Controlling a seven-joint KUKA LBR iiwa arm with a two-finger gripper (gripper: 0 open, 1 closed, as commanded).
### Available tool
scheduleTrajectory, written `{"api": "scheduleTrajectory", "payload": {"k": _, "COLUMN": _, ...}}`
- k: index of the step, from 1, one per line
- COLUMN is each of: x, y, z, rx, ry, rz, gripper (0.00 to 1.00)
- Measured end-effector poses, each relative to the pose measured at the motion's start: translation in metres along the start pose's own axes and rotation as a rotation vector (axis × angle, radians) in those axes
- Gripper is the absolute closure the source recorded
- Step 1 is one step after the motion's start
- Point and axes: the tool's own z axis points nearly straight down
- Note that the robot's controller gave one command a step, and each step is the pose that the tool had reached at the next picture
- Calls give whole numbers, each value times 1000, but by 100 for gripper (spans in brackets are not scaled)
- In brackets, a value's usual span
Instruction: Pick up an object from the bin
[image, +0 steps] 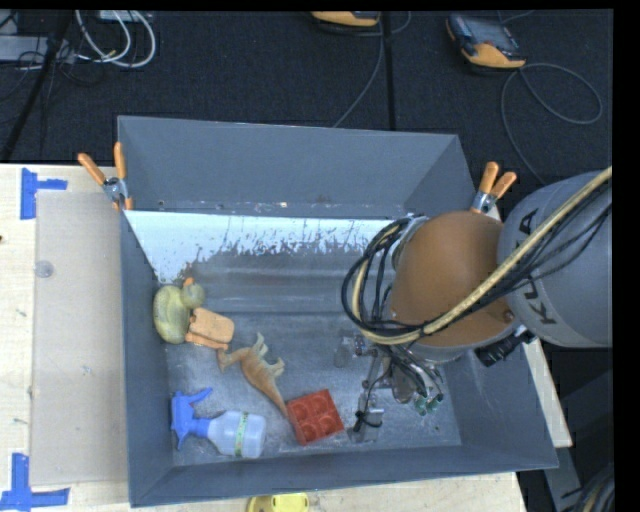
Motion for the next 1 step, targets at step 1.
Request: {"api": "scheduleTrajectory", "payload": {"k": 1, "x": -2, "y": 0, "z": -4, "rx": 0, "ry": -7, "rz": 2, "gripper": 0}}
